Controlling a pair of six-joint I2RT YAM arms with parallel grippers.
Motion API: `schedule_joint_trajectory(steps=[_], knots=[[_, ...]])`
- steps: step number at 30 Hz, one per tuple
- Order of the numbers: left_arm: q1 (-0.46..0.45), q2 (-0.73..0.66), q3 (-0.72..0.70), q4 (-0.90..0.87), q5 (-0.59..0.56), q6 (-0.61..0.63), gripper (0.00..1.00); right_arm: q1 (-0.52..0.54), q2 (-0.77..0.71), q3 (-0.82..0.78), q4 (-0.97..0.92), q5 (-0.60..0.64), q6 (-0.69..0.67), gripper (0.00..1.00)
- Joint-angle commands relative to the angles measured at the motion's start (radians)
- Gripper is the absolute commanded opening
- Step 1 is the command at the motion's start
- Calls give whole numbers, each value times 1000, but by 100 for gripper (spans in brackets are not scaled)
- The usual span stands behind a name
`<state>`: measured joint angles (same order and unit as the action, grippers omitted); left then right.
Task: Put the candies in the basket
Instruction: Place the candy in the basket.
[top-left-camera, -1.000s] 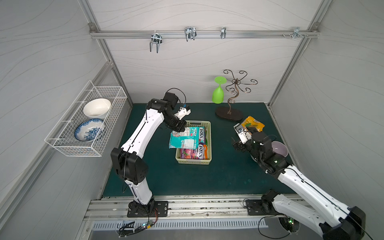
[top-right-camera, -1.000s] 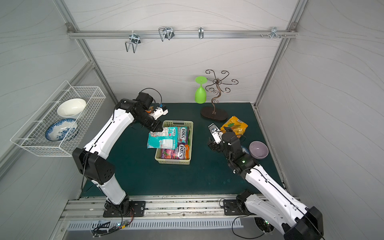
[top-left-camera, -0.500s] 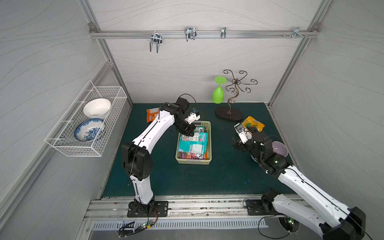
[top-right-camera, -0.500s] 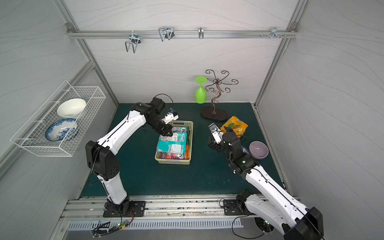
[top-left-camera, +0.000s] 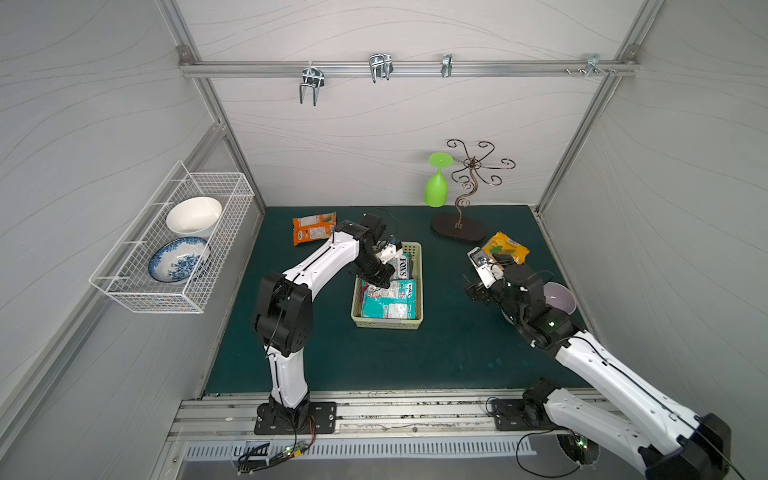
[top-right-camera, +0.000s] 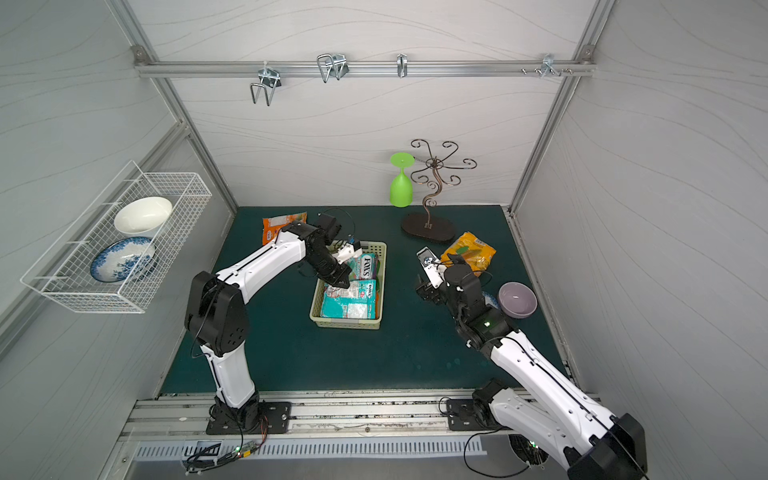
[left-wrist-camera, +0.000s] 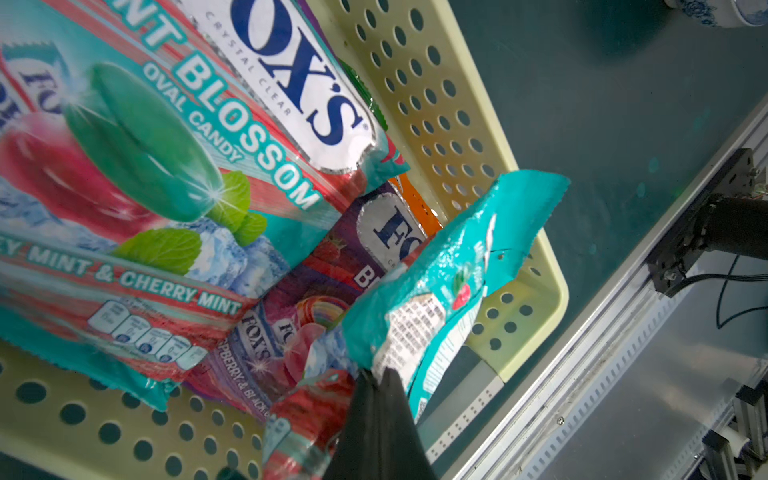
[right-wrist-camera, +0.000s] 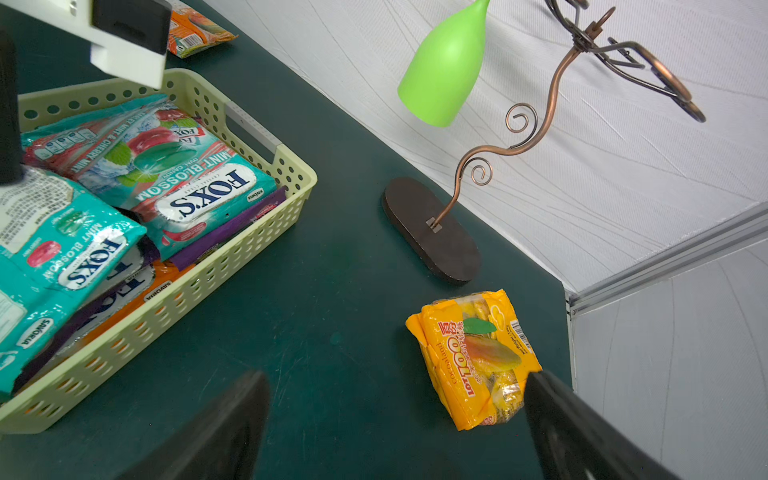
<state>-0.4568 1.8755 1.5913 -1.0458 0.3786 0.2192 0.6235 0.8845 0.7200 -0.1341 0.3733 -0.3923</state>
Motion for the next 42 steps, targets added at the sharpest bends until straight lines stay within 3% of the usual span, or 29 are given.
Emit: schedule_joint_trajectory(steps=[1, 2, 6, 10, 16, 25, 29, 36, 42], knots=[[-6, -40, -32, 1, -56, 0, 0, 6, -19, -3, 22, -10, -9, 99], [-6, -42, -32, 0, -78, -1, 0, 5, -19, -7, 25, 1, -11, 99], [-11, -67, 6, -24, -105, 12, 37, 8, -12, -4, 23, -8, -8, 99], [-30, -117, 46, -37, -130, 22, 52, 8, -18, -8, 25, 8, -13, 99], [-72, -122, 50, -35, -139, 14, 51, 7, -14, 0, 20, -16, -9, 99], [-77, -14, -13, 12, -216, -31, 40, 8, -16, -9, 24, 8, -16, 99], [-77, 37, -45, 45, -228, -30, 39, 11, -16, -1, 19, -16, -10, 99], [-73, 133, -33, 34, -290, -45, 49, 13, -22, -5, 21, -10, -15, 99], [-71, 38, -26, -4, -275, -60, 53, 14, -22, -10, 24, 5, -19, 99]])
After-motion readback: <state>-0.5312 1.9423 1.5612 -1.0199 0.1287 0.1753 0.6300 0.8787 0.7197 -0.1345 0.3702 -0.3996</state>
